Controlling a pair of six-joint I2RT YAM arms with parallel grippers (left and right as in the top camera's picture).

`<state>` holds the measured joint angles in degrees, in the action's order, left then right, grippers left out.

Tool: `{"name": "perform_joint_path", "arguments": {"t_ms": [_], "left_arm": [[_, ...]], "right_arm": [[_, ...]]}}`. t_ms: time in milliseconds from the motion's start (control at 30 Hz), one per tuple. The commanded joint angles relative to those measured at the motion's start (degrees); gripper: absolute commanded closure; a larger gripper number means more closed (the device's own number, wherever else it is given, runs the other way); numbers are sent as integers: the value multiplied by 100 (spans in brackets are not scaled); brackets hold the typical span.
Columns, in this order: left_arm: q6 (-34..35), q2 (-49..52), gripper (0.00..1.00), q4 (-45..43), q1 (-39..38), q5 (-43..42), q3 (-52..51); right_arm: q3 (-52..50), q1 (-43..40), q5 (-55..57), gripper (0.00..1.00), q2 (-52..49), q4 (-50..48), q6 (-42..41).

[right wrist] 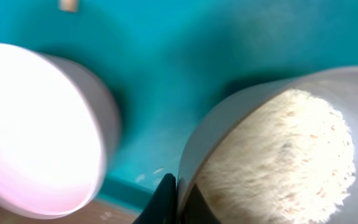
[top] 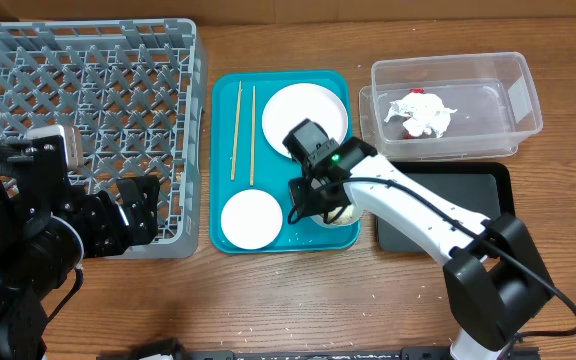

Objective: Sort waste into correct bins and load items into the dishwasher
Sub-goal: 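Grasp the rim of the grey rice bowl with the right gripper, then tip the grey bowl over the black tray to pour out the rice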

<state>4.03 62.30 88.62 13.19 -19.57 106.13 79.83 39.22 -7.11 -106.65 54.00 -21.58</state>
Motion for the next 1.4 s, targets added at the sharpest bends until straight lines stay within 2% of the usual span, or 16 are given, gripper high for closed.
{"name": "perform_joint_path", "arguments": {"t_ms": [0,167,400,500,800,933,1100,1267,1367], "left_arm": [[-129,-7,0,-11,-22,-83,22],[-129,-7,0,-11,-22,-83,22],[-129,-7,0,-11,-22,-83,22],[-129,-7,0,-11,-22,-85,22],[-129,-7,0,-11,-22,-83,22],[-129,-7,0,-11,-22,-83,22],[-129,-7,0,-11,-22,-83,22],[-129,-7,0,-11,-22,-83,22],[-129,-7,0,-11,-22,-83,22]], "right_arm": [[481,-168,-901,96,540,31,-350],[483,-713,-1580,96,1202,170,-761],[463,-2011,-2317,96,1504,752,-669],[214,-2616,-2752,96,1504,656,-428],[-1451,-4356,-5090,96,1497,-256,748],[-2107,-5040,-5700,96,1497,-544,1222],[-2465,-5831,-7713,96,1497,-501,2492],[-2465,-6074,-7886,96,1497,-260,2490],[-2465,-6074,-7287,96,1497,-238,2452]]}}
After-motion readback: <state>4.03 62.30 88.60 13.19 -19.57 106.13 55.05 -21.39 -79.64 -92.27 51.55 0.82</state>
